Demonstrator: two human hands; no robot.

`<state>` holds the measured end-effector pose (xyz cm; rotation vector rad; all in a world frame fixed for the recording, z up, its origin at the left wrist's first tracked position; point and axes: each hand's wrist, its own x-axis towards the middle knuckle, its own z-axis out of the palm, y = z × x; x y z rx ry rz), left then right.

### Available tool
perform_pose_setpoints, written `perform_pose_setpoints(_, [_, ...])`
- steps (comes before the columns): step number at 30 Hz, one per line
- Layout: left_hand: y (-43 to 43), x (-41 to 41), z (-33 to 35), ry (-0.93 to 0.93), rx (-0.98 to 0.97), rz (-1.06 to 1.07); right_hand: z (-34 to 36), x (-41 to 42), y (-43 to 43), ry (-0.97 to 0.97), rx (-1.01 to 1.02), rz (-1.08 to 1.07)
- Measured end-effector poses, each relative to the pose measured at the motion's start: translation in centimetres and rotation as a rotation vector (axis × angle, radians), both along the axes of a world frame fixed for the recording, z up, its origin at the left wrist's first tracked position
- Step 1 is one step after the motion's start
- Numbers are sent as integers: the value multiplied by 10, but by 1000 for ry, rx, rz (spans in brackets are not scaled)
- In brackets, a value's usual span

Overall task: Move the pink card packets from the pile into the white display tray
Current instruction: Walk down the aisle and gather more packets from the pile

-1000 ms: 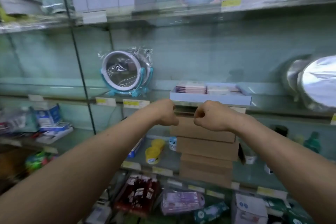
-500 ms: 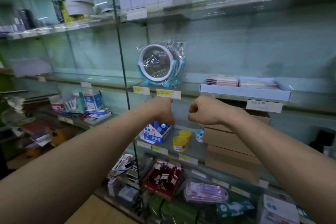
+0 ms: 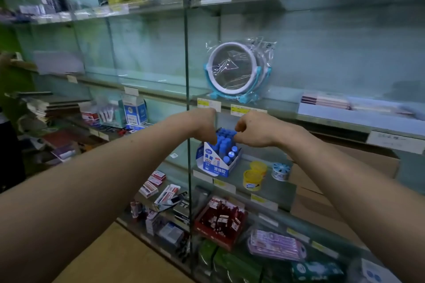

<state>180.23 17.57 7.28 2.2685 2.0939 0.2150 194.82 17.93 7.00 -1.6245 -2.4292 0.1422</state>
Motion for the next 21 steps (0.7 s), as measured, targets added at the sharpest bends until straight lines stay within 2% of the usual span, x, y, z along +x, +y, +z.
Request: perform_pose_setpoints(21, [102,-227,27,9,8,33,26,-242,88,-70,108,-91])
